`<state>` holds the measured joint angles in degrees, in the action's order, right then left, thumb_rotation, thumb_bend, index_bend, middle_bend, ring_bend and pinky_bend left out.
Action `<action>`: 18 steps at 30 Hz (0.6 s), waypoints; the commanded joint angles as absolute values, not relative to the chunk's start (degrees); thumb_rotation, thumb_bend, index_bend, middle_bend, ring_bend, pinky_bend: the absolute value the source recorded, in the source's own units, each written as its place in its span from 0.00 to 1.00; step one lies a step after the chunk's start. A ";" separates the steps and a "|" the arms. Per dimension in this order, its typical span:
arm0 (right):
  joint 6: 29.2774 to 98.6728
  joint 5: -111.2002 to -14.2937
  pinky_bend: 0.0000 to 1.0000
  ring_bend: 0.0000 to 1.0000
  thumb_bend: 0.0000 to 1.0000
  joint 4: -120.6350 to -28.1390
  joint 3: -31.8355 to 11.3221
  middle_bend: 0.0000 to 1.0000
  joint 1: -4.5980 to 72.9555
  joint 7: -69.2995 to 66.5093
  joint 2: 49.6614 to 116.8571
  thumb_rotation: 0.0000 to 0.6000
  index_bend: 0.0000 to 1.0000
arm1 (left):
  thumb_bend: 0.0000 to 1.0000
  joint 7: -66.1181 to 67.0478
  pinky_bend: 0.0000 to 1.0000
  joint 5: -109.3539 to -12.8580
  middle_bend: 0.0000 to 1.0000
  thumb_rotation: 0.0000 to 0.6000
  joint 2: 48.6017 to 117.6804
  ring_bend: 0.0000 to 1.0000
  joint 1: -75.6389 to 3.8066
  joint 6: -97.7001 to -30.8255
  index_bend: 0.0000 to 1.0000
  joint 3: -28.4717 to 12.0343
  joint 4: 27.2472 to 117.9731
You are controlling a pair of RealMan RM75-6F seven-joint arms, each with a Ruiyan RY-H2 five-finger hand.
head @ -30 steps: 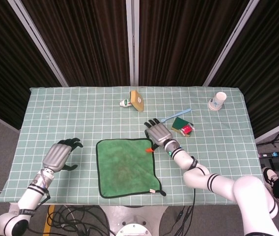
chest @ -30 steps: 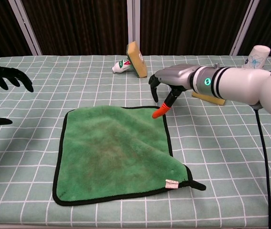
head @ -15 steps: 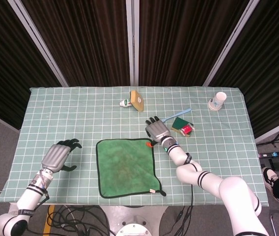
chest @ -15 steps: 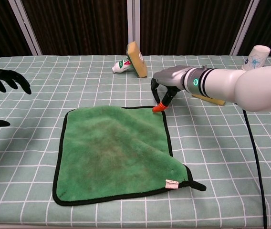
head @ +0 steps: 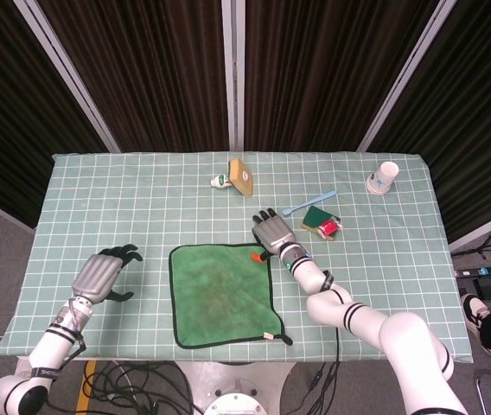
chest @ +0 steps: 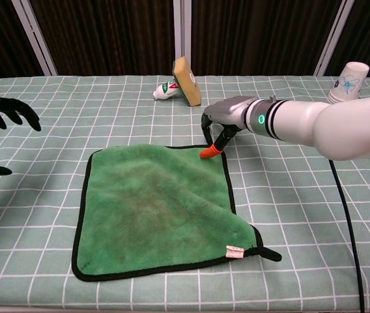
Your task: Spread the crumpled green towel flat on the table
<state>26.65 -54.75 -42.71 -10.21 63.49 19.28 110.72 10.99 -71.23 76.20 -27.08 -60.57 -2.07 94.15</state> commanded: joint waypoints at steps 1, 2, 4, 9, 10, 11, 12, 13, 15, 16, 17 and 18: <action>27.19 -55.40 0.00 0.00 0.24 -43.28 -10.02 0.12 63.08 19.00 110.51 0.55 0.51 | 0.20 10.93 0.28 -71.26 0.28 1.00 76.20 0.25 -27.04 -60.52 0.35 -2.06 94.09; 27.28 -55.52 0.00 0.00 0.24 -43.42 -10.00 0.13 62.96 18.89 110.49 0.57 0.53 | 0.19 10.90 0.28 -71.29 0.28 1.00 76.20 0.25 -27.04 -60.50 0.35 -2.08 94.08; 27.46 -55.72 0.00 0.00 0.25 -43.47 -9.98 0.14 62.78 18.75 110.56 0.61 0.55 | 0.19 10.86 0.28 -71.32 0.28 1.00 76.21 0.25 -27.06 -60.48 0.35 -2.15 94.11; 27.95 -55.60 0.00 0.00 0.25 -42.93 -10.50 0.15 62.56 18.40 111.22 0.66 0.58 | 0.19 10.86 0.28 -71.29 0.28 1.00 76.01 0.25 -26.91 -60.54 0.34 -2.19 94.26; 28.09 -55.70 0.00 0.00 0.25 -42.85 -10.53 0.15 62.53 18.39 111.36 0.66 0.58 | 0.19 10.89 0.28 -71.27 0.28 1.00 75.97 0.25 -26.87 -60.57 0.34 -2.18 94.23; 28.18 -55.78 0.00 0.00 0.25 -42.74 -10.52 0.15 62.50 18.41 111.49 0.66 0.58 | 0.19 10.91 0.28 -71.23 0.28 1.00 75.94 0.25 -26.85 -60.58 0.34 -2.19 94.21; 28.26 -55.88 0.00 0.00 0.25 -42.62 -10.52 0.15 62.46 18.42 111.67 0.67 0.58 | 0.19 10.88 0.28 -71.16 0.28 1.00 75.91 0.25 -26.82 -60.57 0.34 -2.23 94.20; 28.36 -55.95 0.00 0.00 0.27 -42.54 -10.53 0.16 62.42 18.44 111.80 0.69 0.59 | 0.18 10.82 0.28 -71.13 0.28 1.00 75.90 0.25 -26.78 -60.59 0.34 -2.24 94.18; 28.62 -56.12 0.00 0.00 0.34 -42.35 -10.57 0.16 62.30 18.45 112.08 0.75 0.61 | 0.18 10.66 0.28 -71.13 0.28 1.00 75.90 0.25 -26.71 -60.65 0.34 -2.32 94.12; 28.71 -56.18 0.00 0.00 0.39 -42.23 -10.58 0.17 62.22 18.44 112.21 0.78 0.62 | 0.18 10.60 0.28 -71.15 0.28 1.00 75.91 0.25 -26.70 -60.67 0.34 -2.35 94.09; 28.77 -56.22 0.00 0.00 0.43 -42.05 -10.59 0.17 62.16 18.45 112.33 0.81 0.64 | 0.18 10.55 0.28 -71.18 0.28 1.00 75.93 0.25 -26.68 -60.69 0.34 -2.36 94.05; 28.87 -56.27 0.00 0.00 0.46 -41.75 -10.59 0.18 62.07 18.51 112.50 0.82 0.64 | 0.18 10.52 0.28 -71.24 0.28 1.00 75.96 0.25 -26.64 -60.75 0.34 -2.37 93.98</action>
<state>28.81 -56.23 -41.85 -10.59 62.13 18.48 112.41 10.53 -71.23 75.95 -26.65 -60.74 -2.37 93.99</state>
